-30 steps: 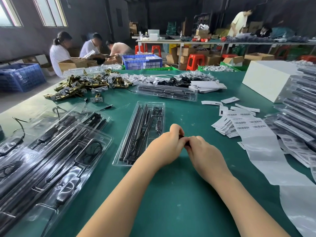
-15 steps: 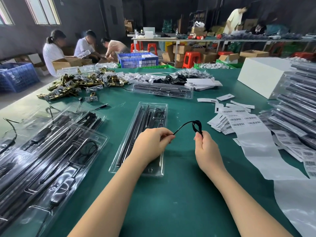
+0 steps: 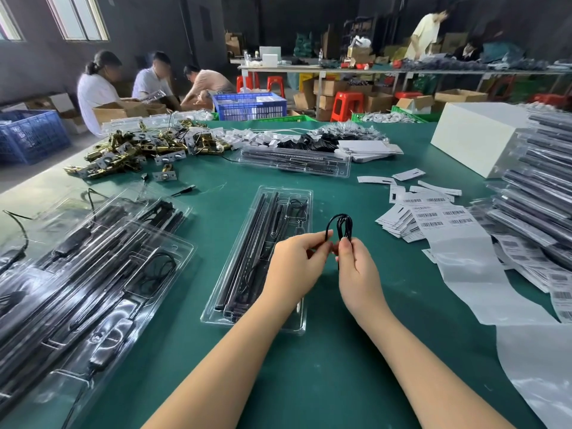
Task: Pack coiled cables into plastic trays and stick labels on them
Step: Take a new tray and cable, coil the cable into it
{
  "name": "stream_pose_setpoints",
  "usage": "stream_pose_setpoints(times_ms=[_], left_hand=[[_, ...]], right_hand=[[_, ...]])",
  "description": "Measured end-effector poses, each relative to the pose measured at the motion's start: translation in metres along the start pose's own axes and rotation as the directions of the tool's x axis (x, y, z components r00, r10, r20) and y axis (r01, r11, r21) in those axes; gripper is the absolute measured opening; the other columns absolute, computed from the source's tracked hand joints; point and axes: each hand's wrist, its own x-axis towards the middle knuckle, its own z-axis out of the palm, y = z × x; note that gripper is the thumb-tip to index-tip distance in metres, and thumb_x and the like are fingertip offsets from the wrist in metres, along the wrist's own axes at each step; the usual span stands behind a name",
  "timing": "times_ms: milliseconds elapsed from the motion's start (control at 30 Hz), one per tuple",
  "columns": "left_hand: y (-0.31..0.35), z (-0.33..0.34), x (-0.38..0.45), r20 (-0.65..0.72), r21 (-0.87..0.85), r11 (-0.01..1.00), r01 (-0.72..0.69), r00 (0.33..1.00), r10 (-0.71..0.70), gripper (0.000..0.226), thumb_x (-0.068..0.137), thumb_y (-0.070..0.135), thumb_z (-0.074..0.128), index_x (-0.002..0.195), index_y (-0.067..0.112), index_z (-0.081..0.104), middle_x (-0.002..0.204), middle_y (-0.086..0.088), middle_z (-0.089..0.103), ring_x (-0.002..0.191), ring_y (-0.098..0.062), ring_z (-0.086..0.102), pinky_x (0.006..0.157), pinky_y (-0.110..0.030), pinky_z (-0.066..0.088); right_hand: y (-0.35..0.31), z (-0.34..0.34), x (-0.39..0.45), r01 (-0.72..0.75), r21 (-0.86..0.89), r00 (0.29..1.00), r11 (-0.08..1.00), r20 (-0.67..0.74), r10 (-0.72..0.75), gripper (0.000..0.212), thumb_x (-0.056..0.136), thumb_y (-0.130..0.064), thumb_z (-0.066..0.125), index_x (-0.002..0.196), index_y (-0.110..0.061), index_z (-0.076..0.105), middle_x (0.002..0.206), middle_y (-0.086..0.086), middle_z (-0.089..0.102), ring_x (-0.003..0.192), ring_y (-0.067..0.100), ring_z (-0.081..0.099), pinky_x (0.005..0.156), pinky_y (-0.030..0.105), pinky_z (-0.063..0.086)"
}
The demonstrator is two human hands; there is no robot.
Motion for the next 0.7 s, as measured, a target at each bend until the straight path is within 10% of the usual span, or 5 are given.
stream_pose_setpoints(times_ms=[367, 533, 700], left_hand=[[0.004, 0.006, -0.005, 0.121, 0.214, 0.972, -0.097, 0.99, 0.072, 0.03, 0.096, 0.027, 0.049, 0.121, 0.034, 0.064, 0.062, 0.005, 0.06, 0.055, -0.015, 0.048, 0.056, -0.034, 0.048], [0.008, 0.005, -0.002, 0.321, 0.332, 0.94, -0.076, 0.946, -0.037, 0.049, 0.1, 0.03, 0.03, 0.148, 0.03, 0.032, 0.114, 0.002, 0.064, 0.102, -0.021, 0.057, 0.085, -0.034, 0.047], [0.01, 0.002, -0.003, 0.394, 0.263, 0.962, -0.071, 0.918, -0.04, 0.044, 0.104, 0.039, 0.024, 0.146, 0.034, 0.033, 0.121, -0.001, 0.064, 0.11, -0.023, 0.058, 0.095, -0.039, 0.045]], right_hand=[[0.001, 0.0, -0.001, 0.04, -0.027, 0.998, 0.999, -0.05, -0.042, 0.031, 0.104, -0.023, 0.037, 0.082, -0.012, 0.056, 0.083, 0.001, 0.057, 0.083, 0.018, 0.054, 0.075, 0.033, 0.041], [-0.001, -0.001, -0.001, 0.036, -0.065, 0.999, 0.997, -0.031, -0.038, 0.041, 0.104, -0.026, 0.037, 0.076, -0.003, 0.055, 0.074, 0.013, 0.06, 0.075, 0.035, 0.055, 0.075, 0.055, 0.046], [-0.002, -0.003, -0.001, -0.009, -0.161, 1.0, 0.987, -0.019, 0.006, 0.035, 0.103, -0.034, 0.037, 0.068, -0.031, 0.042, 0.075, -0.002, 0.049, 0.088, 0.027, 0.047, 0.083, 0.042, 0.036]])
